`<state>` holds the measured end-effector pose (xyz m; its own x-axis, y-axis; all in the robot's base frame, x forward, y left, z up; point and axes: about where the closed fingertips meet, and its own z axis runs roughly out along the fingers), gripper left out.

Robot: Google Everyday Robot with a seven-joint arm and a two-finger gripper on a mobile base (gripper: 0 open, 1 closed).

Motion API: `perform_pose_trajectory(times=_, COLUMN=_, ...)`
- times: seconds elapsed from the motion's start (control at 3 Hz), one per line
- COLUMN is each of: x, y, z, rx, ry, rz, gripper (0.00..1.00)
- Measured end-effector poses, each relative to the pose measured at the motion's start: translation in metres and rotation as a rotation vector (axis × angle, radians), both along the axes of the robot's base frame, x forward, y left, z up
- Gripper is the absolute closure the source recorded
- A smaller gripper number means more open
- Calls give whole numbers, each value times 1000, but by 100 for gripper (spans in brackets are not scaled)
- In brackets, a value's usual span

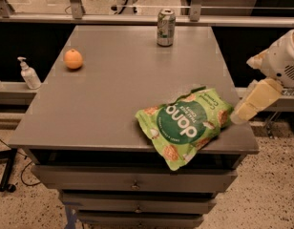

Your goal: Move green rice chip bag near 7up can

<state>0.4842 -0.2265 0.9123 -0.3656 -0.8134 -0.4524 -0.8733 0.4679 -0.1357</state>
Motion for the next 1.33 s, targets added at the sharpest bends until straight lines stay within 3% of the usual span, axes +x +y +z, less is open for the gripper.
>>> perform_pose_trajectory(times=0.33, x=17, y=8, z=-18, rx=140, ry=24, rz=-62, gripper=0)
perform_pose_trajectory(times=0.67, x=20, y=25, z=-26, rx=269, ry=81, rz=-95, gripper=0)
perform_pose_trajectory(times=1.0, x=13, y=33, z=-42, rx=331, ry=146, rz=-127, gripper=0)
perform_pose_trajectory(times=1.33, x=6, y=40, z=-58, rx=370, ry=202, rz=-150, gripper=8)
